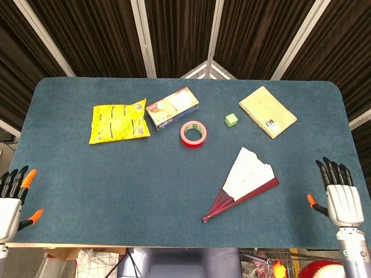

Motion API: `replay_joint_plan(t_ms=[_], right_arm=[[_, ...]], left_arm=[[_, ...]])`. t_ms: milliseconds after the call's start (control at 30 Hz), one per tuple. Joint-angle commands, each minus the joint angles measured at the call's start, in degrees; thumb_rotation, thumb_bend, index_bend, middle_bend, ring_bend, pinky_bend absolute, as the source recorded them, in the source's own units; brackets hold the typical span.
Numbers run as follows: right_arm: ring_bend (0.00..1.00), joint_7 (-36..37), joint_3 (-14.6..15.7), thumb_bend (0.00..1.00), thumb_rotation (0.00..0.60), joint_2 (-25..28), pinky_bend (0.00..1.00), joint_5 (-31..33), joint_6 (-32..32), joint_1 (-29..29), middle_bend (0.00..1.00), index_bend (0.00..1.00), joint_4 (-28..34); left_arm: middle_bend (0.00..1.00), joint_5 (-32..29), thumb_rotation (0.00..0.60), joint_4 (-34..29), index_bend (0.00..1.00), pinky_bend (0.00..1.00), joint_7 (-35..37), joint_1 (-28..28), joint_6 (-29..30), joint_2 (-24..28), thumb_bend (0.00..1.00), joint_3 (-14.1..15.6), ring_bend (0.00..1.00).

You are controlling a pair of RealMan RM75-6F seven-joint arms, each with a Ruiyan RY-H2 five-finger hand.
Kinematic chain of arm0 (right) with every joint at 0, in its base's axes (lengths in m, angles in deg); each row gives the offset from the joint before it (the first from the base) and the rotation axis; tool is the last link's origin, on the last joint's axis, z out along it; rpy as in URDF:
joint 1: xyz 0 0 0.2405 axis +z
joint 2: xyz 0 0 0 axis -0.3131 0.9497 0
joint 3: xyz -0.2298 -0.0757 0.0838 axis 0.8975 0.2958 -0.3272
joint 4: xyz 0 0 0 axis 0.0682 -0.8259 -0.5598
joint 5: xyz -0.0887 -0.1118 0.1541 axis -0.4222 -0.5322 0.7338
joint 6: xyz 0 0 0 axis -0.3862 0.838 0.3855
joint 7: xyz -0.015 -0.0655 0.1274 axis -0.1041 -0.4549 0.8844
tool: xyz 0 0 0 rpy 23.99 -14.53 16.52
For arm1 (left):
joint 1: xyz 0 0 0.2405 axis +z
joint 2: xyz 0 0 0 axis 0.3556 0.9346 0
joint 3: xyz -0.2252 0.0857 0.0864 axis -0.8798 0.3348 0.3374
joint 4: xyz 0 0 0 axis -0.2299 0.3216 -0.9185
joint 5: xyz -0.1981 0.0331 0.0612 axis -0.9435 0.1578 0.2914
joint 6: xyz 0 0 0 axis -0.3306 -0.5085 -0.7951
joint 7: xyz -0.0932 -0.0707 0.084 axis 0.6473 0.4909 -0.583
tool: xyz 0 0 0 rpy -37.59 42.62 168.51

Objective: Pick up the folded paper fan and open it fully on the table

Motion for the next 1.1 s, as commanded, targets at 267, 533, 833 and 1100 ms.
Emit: replay_joint_plan(t_ms=[267,533,833,1100], right_arm=[[0.07,-0.28,0.65,0.29,0.6,-0.21,0.09,-0.86,-0.32,0.19,0.06,0.08,0.24],[0.07,1.19,1.08,0.29,0.6,0.19,0.09,-1.83,-0.52,0.35,0.06,0.1,0.84],[0.09,1.61,3.09,0.29,0.6,-1.56,0.09,-5.73,-1.7,1.43,0.06,0.12,0.19],[0.13,-0.68,4.56,0.29,0.6,-5.79,0.09,-7.86,-4.44,3.14,0.06,0.2,-0.96]], left_arm=[[0.0,1.21,0.6,-0.09,0.04,0.0,1.3,0.53,1.54,0.43,0.13,0.25,0.0],[0.0,0.98,0.6,0.07,0.04,0.0,0.79,0.02,0.22,0.15,0.13,0.34,0.0],[0.0,1.34,0.6,-0.29,0.04,0.0,1.09,0.41,0.87,0.62,0.13,0.58,0.0],[0.0,1.13,0.6,-0.48,0.04,0.0,1.84,0.86,1.39,1.04,0.13,0.64,0.0]])
